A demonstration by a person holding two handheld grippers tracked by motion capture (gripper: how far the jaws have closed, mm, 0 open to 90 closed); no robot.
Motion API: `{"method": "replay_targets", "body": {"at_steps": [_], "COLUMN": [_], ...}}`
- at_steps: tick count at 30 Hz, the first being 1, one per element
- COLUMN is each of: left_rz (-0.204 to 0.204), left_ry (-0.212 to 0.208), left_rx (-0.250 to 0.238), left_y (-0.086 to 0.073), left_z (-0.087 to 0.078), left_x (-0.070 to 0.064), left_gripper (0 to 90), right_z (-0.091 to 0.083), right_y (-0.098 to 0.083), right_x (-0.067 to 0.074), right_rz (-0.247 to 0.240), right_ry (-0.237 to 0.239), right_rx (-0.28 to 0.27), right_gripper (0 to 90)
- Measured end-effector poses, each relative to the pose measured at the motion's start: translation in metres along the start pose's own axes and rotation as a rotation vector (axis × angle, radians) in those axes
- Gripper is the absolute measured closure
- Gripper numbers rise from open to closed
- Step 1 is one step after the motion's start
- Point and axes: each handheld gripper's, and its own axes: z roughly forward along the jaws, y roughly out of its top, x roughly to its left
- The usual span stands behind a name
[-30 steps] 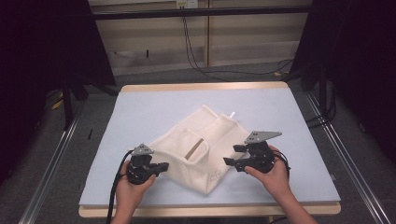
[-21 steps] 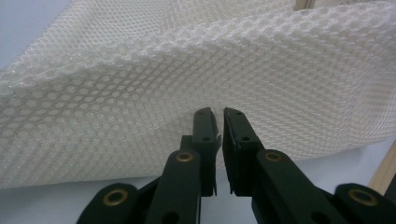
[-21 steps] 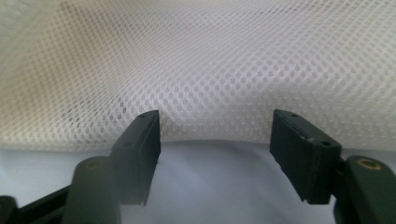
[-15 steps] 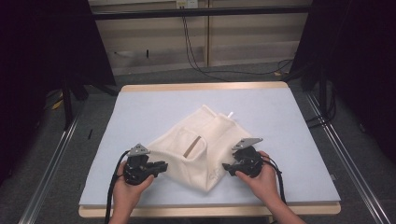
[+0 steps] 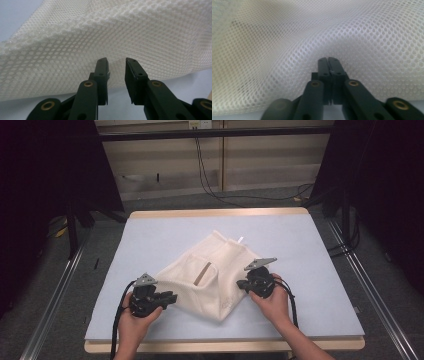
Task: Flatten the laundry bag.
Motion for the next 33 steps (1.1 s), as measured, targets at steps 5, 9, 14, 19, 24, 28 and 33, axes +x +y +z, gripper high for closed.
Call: {"method": "replay_targets", "body": {"at_steps": [5, 9, 14, 19, 24, 28, 33], "left_rz": [-0.012, -0.007, 0.003, -0.002, -0.008, -0.021, -0.026], "left_ry": [0.006, 0.009, 0.014, 0.016, 0.034, 0.037, 0.042], "left_rx": [-0.020, -0.021, -0.017, -0.013, -0.025, -0.027, -0.035], "left_y": [0.000, 0.000, 0.000, 0.001, 0.002, 0.001, 0.003], "left_z": [-0.004, -0.005, -0.005, -0.003, -0.005, -0.006, -0.008], "left_x": [-0.001, -0.002, -0.003, -0.001, 0.000, 0.004, 0.007], "left_gripper": [71.4, 71.4, 71.0, 69.1, 67.2, 67.4, 67.7], "right_z": [-0.014, -0.003, 0.007, 0.018, 0.027, 0.032, 0.043], "right_y": [-0.005, -0.014, -0.010, 0.000, 0.009, 0.013, 0.027], "right_x": [0.014, 0.027, 0.030, 0.032, 0.031, 0.022, 0.006], "right_rz": [-0.004, -0.035, -0.062, -0.108, -0.142, -0.132, -0.114], "right_ry": [-0.036, -0.095, -0.128, -0.132, -0.109, -0.089, -0.124], "right_rx": [-0.026, 0.015, 0.028, 0.032, 0.034, 0.011, -0.011], "right_gripper": [63.9, 46.2, 47.5, 75.9, 90.0, 90.0, 90.0]}}
